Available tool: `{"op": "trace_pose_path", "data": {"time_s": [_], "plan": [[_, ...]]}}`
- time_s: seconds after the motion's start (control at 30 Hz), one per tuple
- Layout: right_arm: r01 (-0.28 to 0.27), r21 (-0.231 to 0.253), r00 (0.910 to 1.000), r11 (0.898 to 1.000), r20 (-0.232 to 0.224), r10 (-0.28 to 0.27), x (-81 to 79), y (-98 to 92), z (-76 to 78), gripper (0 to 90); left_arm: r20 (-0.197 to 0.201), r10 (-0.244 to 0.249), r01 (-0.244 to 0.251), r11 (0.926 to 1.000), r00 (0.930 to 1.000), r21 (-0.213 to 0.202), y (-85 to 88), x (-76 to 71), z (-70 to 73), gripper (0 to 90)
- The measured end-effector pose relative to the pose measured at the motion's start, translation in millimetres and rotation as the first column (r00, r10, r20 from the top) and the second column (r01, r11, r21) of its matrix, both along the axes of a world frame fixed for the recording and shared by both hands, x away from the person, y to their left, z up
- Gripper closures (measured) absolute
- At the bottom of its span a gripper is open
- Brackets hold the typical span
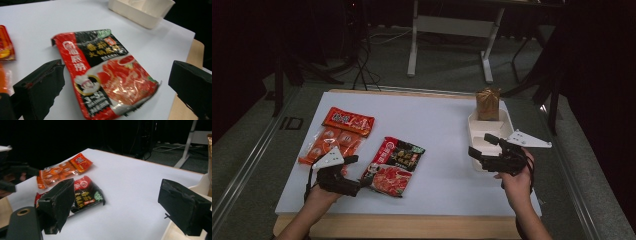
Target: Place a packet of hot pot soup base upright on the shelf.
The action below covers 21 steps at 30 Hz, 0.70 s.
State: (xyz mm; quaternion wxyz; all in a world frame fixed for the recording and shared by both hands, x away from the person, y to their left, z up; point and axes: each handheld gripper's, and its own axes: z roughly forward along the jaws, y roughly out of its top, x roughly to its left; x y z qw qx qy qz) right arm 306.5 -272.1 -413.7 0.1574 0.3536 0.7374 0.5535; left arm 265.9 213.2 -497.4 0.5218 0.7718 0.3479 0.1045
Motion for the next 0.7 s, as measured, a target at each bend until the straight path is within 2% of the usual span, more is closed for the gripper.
{"op": "trace_pose_path", "data": {"time_s": [0.17, 0.23, 0.3, 0.37, 0.4, 0.43, 0.5, 0.53, 0.6, 0.67, 0.7], "plan": [[-0.006, -0.005, 1.0000, 1.000, 0.003, 0.006, -10.7, -1.0, -1.6, 13.8, -0.002, 0.033, -0.033, 0.9995, 0.9995, 0.000, 8.6, 14.1, 6.9, 8.7], [-0.007, 0.005, 1.0000, 1.000, 0.004, 0.007, -12.8, -1.9, -2.6, 14.0, 0.003, 0.035, -0.035, 0.9993, 0.9994, 0.013, 10.9, 18.9, 8.5, 20.1], [-0.008, 0.005, 0.9999, 1.000, 0.008, 0.008, -13.4, -2.0, -4.5, 14.0, -0.024, 0.047, -0.046, 0.9977, 0.9986, 0.049, 11.3, 25.0, 8.4, 33.8], [-0.013, 0.005, 0.9999, 1.000, 0.002, 0.013, -13.1, -1.8, -6.9, 14.1, -0.039, 0.069, -0.066, 0.9948, 0.9968, 0.078, 9.8, 30.3, 6.7, 41.7], [-0.013, 0.005, 0.9999, 1.000, 0.002, 0.013, -13.1, -1.8, -6.9, 14.1, -0.039, 0.069, -0.066, 0.9948, 0.9968, 0.078, 9.8, 30.3, 6.7, 44.2], [-0.015, 0.010, 0.9999, 1.000, 0.002, 0.015, -12.9, -1.6, -8.2, 14.1, -0.058, 0.084, -0.076, 0.9894, 0.9948, 0.124, 6.9, 36.3, 3.6, 44.2], [-0.026, 0.005, 0.9997, 1.000, 0.000, 0.026, -11.8, 0.1, -12.5, 14.3, -0.066, 0.107, -0.092, 0.9754, 0.9921, 0.200, 3.6, 42.1, 0.1, 54.7], [-0.038, 0.004, 0.9993, 0.999, 0.003, 0.038, -10.8, 1.8, -16.2, 14.4, -0.086, 0.125, -0.099, 0.9602, 0.9884, 0.261, -0.4, 48.1, -3.9, 62.4], [-0.050, 0.000, 0.9987, 0.999, -0.004, 0.050, -9.5, 3.6, -20.2, 14.5, -0.095, 0.132, -0.095, 0.9428, 0.9867, 0.319, -5.1, 52.9, -8.1, 69.9], [-0.064, -0.010, 0.9979, 0.998, -0.016, 0.063, -8.4, 5.6, -24.4, 14.5, -0.097, 0.142, -0.096, 0.9224, 0.9850, 0.374, -9.3, 57.3, -12.9, 77.0], [-0.064, -0.010, 0.9979, 0.998, -0.016, 0.063, -8.4, 5.6, -24.4, 14.5, -0.097, 0.142, -0.096, 0.9224, 0.9850, 0.374, -9.3, 57.3, -12.9, 82.2]]}}
